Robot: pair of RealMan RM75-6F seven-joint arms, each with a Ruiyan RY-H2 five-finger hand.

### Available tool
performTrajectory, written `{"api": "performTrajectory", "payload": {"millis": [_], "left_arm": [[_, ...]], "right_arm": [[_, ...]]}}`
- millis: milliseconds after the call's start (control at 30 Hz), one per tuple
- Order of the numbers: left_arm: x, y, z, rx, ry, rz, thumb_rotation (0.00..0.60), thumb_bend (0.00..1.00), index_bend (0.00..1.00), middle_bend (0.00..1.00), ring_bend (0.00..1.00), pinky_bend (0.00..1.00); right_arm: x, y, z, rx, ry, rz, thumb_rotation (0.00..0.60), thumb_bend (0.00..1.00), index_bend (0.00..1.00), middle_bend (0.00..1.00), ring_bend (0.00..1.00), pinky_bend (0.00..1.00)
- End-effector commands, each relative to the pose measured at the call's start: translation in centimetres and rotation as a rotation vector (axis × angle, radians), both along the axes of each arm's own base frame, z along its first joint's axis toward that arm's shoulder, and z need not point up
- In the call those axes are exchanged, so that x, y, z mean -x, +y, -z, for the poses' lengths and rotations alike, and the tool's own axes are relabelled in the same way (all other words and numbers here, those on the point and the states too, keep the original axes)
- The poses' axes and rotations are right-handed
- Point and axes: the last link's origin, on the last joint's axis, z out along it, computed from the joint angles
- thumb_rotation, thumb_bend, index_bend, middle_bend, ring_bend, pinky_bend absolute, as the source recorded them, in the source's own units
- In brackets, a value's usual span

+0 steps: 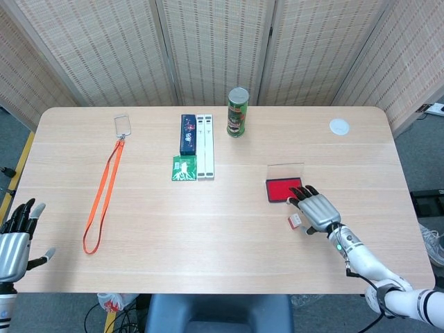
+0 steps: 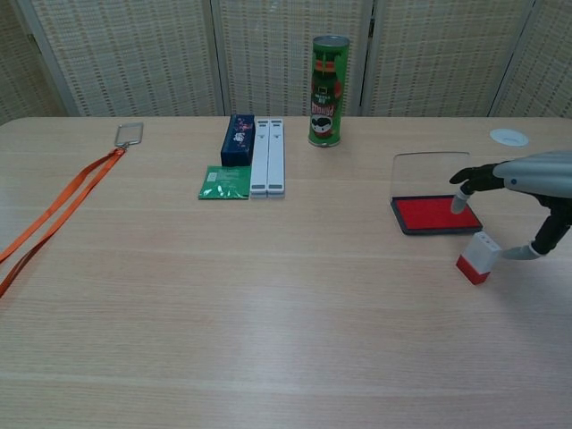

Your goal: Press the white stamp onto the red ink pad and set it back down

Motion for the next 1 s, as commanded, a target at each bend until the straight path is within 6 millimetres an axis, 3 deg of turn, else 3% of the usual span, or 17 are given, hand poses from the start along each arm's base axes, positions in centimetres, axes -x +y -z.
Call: {"api": "performTrajectory", "payload": {"millis": [33,200,467,1000], "left_arm": [[0.0,0.0,0.1,0.001,0.002,-0.003,0.600,0.20,0.03,0.03,0.05,0.26],[0.0,0.0,0.1,-0.001,0.003,-0.006,0.600,0.20,0.03,0.03,0.05,0.26],[0.0,0.0,0.0,-0.005,0.001,-0.002,0.600,0.20,0.02,0.03,0.05,0.26],[-0.1,-0.3,-0.3,-0.016,-0.013,0.007,0.600,0.20,0.01,0.03,0.05,0.26]], "right_arm": [[0.1,0.1,0.1,-0.005,0.005,-0.001,0.600,0.25,0.21,0.00,0.00,0.00],[0.3,0.2,0.4,-0.013,0.015,-0.005,0.600,0.26,0.22,0.00,0.00,0.00],[0.5,-0.1,1.1,-0.005,0.019,-0.008,0.600,0.26,0.31,0.00,0.00,0.00],[0.6,-0.8,2.3,-0.016,0.048,-0.006,0.600,0.28,0.33,0.00,0.00,0.00]]}}
